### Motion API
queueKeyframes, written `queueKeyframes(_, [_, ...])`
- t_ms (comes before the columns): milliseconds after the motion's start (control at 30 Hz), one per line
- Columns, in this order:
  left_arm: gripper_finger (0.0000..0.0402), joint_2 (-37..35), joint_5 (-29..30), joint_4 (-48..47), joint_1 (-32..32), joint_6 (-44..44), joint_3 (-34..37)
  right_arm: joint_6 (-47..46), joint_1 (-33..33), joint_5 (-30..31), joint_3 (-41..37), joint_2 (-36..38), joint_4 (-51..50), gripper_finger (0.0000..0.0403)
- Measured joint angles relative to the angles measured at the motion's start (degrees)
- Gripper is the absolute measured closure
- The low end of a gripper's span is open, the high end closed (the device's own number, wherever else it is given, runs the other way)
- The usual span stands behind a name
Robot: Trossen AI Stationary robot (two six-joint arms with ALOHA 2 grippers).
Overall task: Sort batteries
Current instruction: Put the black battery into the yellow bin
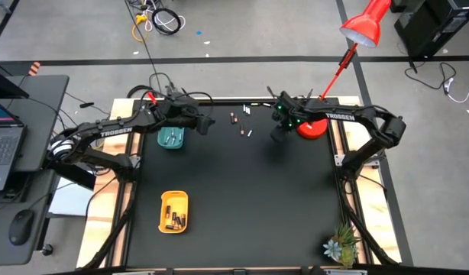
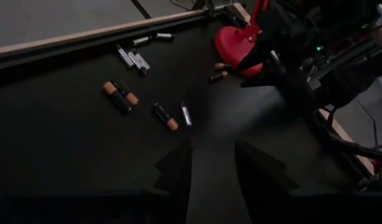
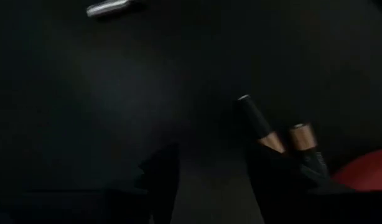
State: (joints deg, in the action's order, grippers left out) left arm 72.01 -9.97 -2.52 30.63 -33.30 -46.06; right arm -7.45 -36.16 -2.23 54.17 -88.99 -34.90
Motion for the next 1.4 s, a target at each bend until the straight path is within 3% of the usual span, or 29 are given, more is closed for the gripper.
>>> queueKeyframes(200, [0.0271,0.0,1.1,1.5,0.0,-0.2,0.0,1.1,-3.3,-2.9,1.2,0.0,-0.7,0.0213])
queueKeyframes(333, [0.0271,0.0,1.4,1.9,0.0,-0.4,0.0,-4.8,-4.1,-5.2,8.4,-1.4,-7.2,0.0213])
queueKeyframes(500, [0.0271,0.0,1.5,1.9,0.0,-1.5,0.0,-2.5,-2.9,-2.8,20.7,-9.1,-19.0,0.0217])
queueKeyframes(667, [0.0271,0.0,1.3,1.8,0.0,-1.9,0.0,4.4,-2.9,-1.1,26.4,-16.1,-21.0,0.0226])
queueKeyframes(967, [0.0271,0.0,0.7,1.0,0.0,-1.9,0.0,18.5,-2.5,1.0,26.2,-18.8,-22.4,0.0228])
queueKeyframes(1400, [0.0271,0.0,0.9,1.0,0.0,-1.7,0.0,28.0,-3.3,2.4,18.6,-18.8,-15.7,0.0231])
